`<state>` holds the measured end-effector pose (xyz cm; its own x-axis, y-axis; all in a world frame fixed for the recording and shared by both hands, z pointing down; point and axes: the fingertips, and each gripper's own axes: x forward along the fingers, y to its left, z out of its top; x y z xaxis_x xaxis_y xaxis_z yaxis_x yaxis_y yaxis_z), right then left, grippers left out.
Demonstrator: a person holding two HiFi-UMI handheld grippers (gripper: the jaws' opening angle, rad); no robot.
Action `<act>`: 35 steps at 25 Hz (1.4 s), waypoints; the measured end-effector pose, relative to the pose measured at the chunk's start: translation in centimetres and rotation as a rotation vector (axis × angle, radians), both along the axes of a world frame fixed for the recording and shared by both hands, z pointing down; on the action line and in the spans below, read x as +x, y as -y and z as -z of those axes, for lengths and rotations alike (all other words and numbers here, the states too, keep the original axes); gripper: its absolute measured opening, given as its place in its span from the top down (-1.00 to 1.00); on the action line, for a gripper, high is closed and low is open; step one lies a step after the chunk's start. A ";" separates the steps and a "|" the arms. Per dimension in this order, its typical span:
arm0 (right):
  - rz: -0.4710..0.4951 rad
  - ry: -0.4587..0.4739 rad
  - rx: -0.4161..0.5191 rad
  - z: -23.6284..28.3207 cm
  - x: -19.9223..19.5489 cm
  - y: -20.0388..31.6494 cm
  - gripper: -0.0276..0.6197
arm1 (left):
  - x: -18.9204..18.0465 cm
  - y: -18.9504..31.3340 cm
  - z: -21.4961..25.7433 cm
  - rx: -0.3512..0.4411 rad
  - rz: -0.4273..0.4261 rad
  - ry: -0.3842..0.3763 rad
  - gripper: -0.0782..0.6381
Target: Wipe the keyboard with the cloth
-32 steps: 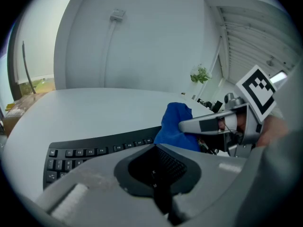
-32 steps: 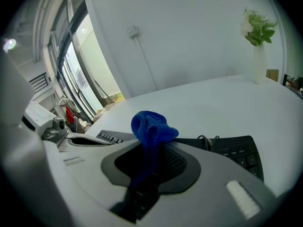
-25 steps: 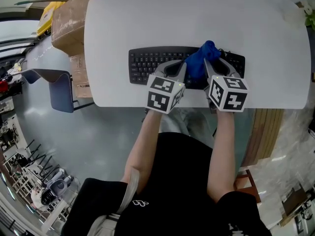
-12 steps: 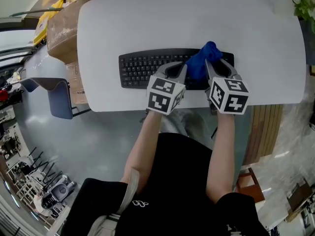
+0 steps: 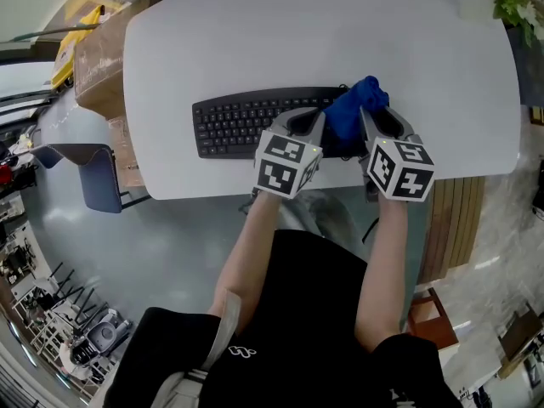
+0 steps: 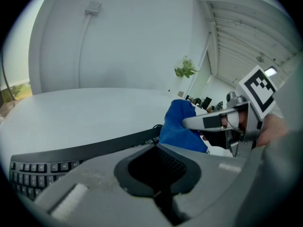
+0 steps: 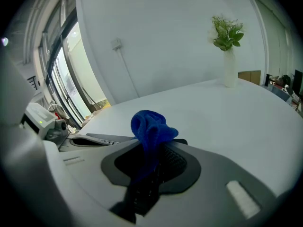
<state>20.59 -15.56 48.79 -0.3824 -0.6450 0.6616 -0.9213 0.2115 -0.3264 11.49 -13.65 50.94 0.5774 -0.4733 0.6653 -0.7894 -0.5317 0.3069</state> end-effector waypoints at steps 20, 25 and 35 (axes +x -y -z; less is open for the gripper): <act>-0.165 -0.126 0.014 -0.5 7.3 -0.2 0.62 | 2.7 0.5 0.3 0.002 -0.045 -0.005 0.79; -0.223 -0.171 0.081 1.2 8.7 -0.5 0.62 | 3.0 0.2 0.8 0.017 -0.056 -0.013 0.79; -0.178 -0.123 0.268 9.3 7.1 -1.3 0.62 | 1.7 -1.6 3.4 0.095 -0.019 -0.033 0.79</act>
<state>27.68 -14.26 39.46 -0.1763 -0.8516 0.4936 -0.9804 0.1070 -0.1655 13.22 -12.03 47.54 0.6077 -0.5221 0.5984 -0.7692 -0.5743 0.2801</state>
